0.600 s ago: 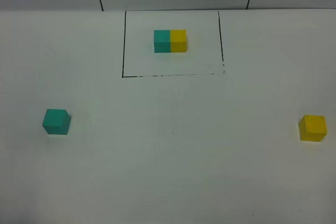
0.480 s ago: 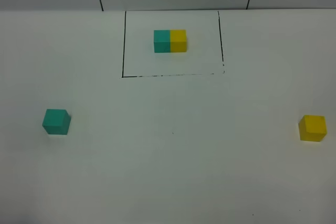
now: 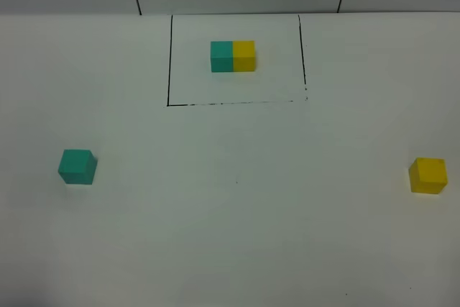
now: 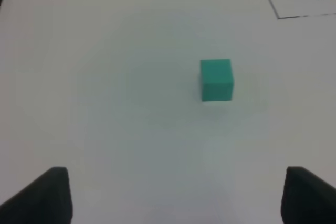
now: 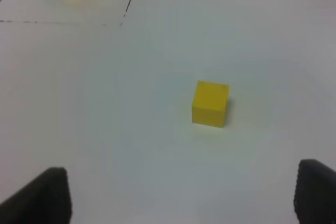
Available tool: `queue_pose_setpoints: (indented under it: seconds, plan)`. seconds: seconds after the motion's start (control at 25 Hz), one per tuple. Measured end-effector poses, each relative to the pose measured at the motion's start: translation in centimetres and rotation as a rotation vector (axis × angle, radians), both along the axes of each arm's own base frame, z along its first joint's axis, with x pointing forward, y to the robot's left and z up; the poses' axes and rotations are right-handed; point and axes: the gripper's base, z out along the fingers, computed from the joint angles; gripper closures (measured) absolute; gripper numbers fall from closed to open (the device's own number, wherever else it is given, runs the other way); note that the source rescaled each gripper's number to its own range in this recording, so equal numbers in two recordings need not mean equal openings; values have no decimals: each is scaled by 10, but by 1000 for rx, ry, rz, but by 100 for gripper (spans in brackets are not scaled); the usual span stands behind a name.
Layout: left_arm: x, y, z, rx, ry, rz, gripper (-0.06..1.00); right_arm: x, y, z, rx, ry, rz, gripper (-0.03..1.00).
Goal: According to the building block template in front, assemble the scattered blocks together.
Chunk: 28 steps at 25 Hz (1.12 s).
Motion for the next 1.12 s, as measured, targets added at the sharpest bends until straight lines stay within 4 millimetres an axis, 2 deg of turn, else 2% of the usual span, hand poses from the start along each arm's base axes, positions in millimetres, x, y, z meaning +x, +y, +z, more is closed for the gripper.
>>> queue_pose_setpoints:
  seconds: [0.12, 0.24, 0.36, 0.56, 0.68, 0.88, 1.12]
  plan:
    - [14, 3, 19, 25, 57, 39, 12, 0, 0, 0, 0, 0, 0, 7]
    - [39, 1, 41, 35, 186, 56, 12, 0, 0, 0, 0, 0, 0, 7]
    - [73, -2, 62, 35, 298, 68, 12, 0, 0, 0, 1, 0, -1, 7]
    - [144, -12, 72, 17, 469, 62, 12, 0, 0, 0, 1, -1, -1, 7]
    - [186, -20, 62, -14, 582, 40, 12, 0, 0, 0, 1, -1, -1, 7]
    - [242, -36, 25, -95, 709, -21, 12, 0, 0, 0, 1, -1, -1, 7]
    - [279, -44, -21, -130, 825, -35, 12, 0, 0, 0, 0, -1, 0, 7]
